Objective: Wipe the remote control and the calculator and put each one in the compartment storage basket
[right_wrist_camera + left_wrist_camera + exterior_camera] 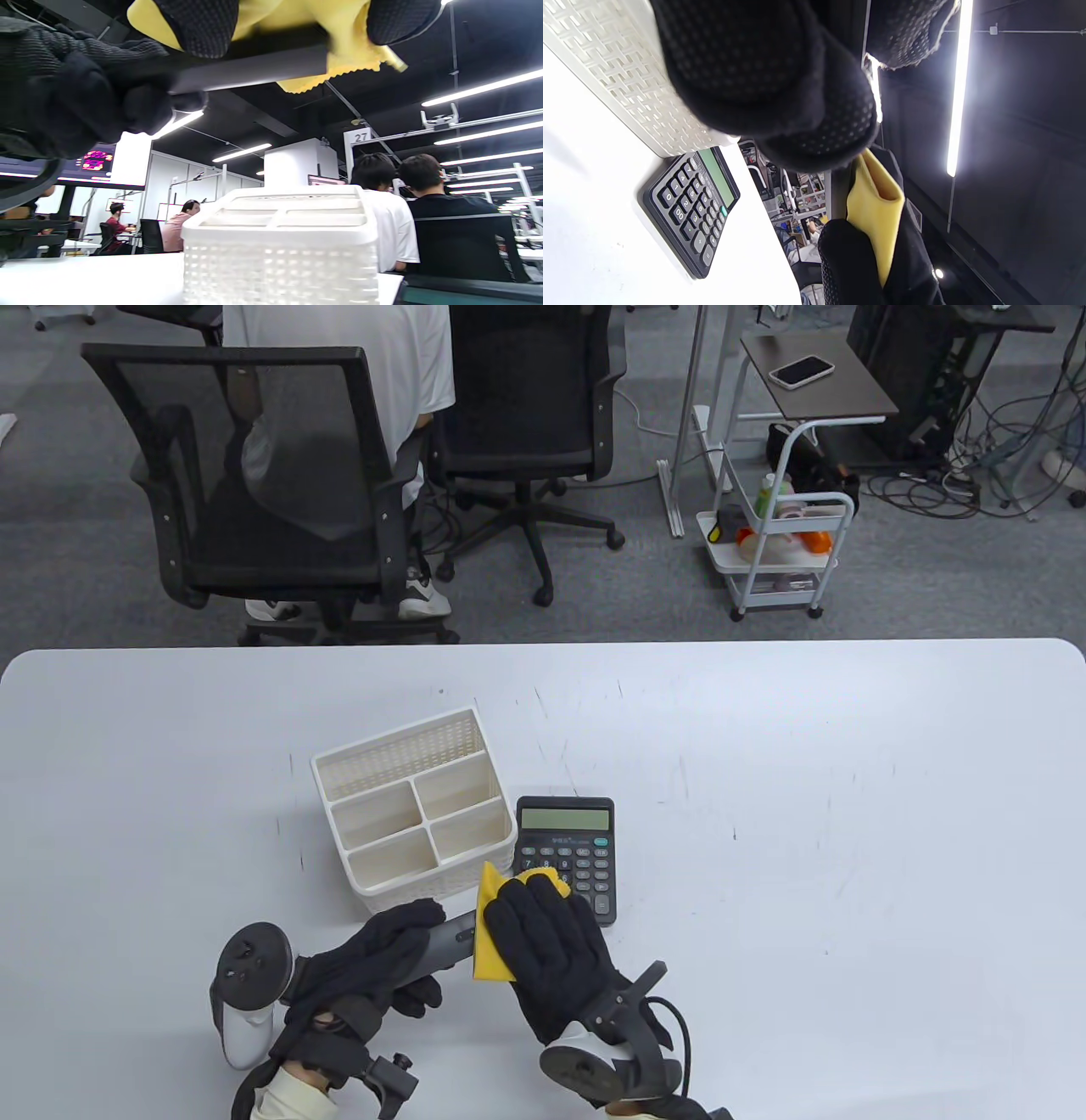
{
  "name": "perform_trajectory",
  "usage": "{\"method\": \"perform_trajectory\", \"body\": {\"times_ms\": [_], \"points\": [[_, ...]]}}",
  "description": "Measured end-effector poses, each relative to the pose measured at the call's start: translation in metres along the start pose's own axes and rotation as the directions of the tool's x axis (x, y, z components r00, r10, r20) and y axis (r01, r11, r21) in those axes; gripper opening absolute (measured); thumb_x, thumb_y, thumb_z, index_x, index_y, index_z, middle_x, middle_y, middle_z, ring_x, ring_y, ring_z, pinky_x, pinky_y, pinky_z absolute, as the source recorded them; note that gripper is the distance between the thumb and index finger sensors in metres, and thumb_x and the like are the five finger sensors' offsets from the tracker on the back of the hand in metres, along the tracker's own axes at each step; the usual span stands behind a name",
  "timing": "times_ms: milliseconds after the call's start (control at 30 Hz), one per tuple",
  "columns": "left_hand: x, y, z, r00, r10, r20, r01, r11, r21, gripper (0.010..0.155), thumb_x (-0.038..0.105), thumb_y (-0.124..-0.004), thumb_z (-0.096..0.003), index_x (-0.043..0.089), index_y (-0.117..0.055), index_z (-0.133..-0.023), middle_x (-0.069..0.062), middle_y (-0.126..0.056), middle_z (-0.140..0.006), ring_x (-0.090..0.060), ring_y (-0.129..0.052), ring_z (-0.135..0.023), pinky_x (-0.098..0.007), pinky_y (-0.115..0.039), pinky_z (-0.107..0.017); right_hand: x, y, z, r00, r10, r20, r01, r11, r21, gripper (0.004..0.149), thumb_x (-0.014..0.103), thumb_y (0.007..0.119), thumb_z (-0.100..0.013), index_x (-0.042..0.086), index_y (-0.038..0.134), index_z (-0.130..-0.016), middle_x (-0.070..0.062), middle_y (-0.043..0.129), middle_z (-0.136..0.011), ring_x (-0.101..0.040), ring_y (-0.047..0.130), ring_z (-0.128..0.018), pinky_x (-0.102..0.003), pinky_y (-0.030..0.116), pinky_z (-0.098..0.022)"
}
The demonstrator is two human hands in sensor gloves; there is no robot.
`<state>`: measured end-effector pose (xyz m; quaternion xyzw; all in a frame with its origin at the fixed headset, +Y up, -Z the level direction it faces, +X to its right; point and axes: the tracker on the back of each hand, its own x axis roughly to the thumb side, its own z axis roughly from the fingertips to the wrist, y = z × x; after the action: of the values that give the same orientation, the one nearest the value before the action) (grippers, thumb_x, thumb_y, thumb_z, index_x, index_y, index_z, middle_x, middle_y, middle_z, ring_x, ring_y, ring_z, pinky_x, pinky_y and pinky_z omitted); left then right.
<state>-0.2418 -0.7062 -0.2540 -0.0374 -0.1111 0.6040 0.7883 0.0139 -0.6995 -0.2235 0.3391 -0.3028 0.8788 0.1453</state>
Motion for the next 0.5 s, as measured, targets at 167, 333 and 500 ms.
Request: {"method": "perform_trajectory", "body": {"times_ms": [167,333,500], "points": [[0.001,-0.003,-0.001,0.999,-0.046,0.016,0.046,0.999,-0.010,0.046,0.039,-0.077,-0.0538,0.021,-0.080,-0.096,-0.013,-0.104,-0.071,-0.008,-0.113,-0.037,-0.024,-0.100,-0.024,0.013,0.002,-0.001,0.996,0.045,0.074,-0.046,0.999,0.014,0.054,0.023,0.070,-0.059,0.008,0.060,-0.109,-0.019,0.063,-0.113,-0.045,0.057,-0.102,-0.066,0.055,-0.066],[0.004,-0.008,-0.003,0.998,-0.044,0.040,0.047,0.995,-0.090,0.054,0.037,-0.083,-0.0510,0.018,-0.073,-0.101,-0.016,-0.099,-0.079,-0.011,-0.112,-0.043,-0.026,-0.099,-0.029,0.014,0.004,-0.003,0.992,0.118,0.050,-0.120,0.992,0.028,0.055,0.021,0.070,-0.059,0.005,0.057,-0.110,-0.021,0.063,-0.112,-0.047,0.060,-0.100,-0.064,0.057,-0.065],[0.010,-0.011,-0.003,0.995,-0.072,0.074,0.079,0.992,-0.097,0.054,0.035,-0.084,-0.0510,0.018,-0.073,-0.101,-0.017,-0.098,-0.079,-0.011,-0.112,-0.045,-0.027,-0.099,-0.030,0.000,-0.001,-0.004,0.982,0.171,-0.081,-0.170,0.985,0.021,0.054,0.019,0.071,-0.058,0.002,0.060,-0.108,-0.024,0.066,-0.110,-0.049,0.065,-0.095,-0.061,0.060,-0.064]]}}
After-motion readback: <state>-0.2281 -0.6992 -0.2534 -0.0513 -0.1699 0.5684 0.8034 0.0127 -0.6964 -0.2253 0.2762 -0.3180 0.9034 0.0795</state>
